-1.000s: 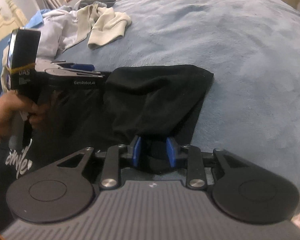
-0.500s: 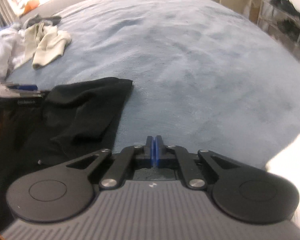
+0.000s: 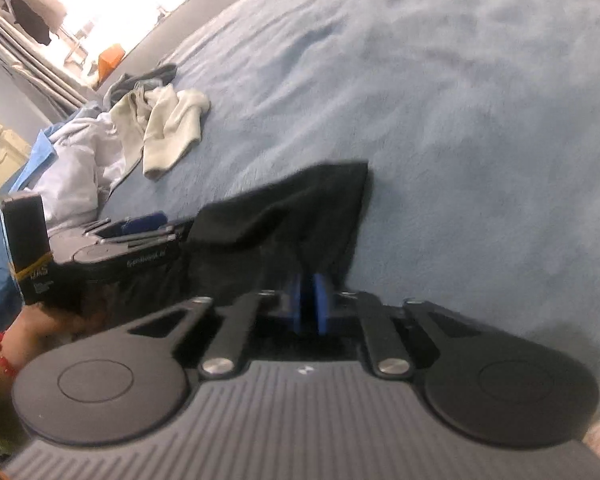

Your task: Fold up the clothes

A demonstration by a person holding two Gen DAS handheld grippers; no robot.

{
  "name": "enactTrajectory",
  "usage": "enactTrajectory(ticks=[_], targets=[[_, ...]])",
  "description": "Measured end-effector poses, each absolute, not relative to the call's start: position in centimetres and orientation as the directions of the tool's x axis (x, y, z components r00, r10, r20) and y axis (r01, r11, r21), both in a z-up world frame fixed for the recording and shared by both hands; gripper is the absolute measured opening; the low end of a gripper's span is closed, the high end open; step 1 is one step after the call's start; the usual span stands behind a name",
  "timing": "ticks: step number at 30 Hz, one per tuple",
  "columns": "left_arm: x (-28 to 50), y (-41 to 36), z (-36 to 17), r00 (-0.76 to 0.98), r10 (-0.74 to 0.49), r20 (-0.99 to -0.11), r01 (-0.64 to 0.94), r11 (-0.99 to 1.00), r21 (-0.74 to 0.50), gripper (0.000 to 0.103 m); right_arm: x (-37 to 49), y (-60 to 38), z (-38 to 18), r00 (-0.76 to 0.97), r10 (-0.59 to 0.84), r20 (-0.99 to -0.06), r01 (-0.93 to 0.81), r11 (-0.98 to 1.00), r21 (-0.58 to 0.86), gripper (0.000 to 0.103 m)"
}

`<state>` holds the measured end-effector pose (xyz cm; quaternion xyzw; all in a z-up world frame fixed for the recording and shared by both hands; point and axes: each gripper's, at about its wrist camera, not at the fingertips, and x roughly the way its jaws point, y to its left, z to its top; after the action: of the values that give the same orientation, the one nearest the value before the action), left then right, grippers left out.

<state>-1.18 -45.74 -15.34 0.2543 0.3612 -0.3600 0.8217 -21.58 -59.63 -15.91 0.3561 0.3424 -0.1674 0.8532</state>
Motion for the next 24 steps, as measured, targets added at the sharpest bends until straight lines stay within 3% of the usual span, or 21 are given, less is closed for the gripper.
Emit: enactTrajectory(ticks=[7, 13, 16, 19, 21, 24], targets=[[-1.2, -45.7, -15.4, 0.481, -0.407, -0.776, 0.775, 0.611, 0.16, 0.061, -20.9, -60.0, -16.3, 0.602, -0.244, -0.76, 0.628, 0.732, 0.262, 0.002], [-1.3, -45.8, -15.4, 0.487, -0.404, -0.774, 0.772, 0.614, 0.165, 0.061, -22.2, -59.3, -15.0, 0.611, -0.32, -0.724, 0.654, 0.72, 0.234, 0.005], [-1.3, -45.8, -15.4, 0.488, -0.405, -0.773, 0.772, 0.613, 0.166, 0.061, -23.6, -57.8, -13.4, 0.706, -0.21, -0.676, 0.523, 0.798, 0.299, 0.006], [-1.3, -45.8, -15.3, 0.49, -0.408, -0.77, 0.772, 0.613, 0.167, 0.061, -23.1, -55.2, -14.1, 0.665, -0.072, -0.743, 0.379, 0.89, 0.254, 0.007], [-1.3, -45.7, -15.1, 0.489, -0.411, -0.769, 0.772, 0.615, 0.162, 0.061, -22.9, -54.7, -15.8, 0.558, -0.054, -0.828, 0.39, 0.898, 0.204, 0.006], [-2.0, -44.9, -13.8, 0.471, -0.459, -0.753, 0.793, 0.594, 0.134, 0.063, -24.6, -55.4, -15.2, 0.531, -0.064, -0.845, 0.447, 0.868, 0.215, 0.006]])
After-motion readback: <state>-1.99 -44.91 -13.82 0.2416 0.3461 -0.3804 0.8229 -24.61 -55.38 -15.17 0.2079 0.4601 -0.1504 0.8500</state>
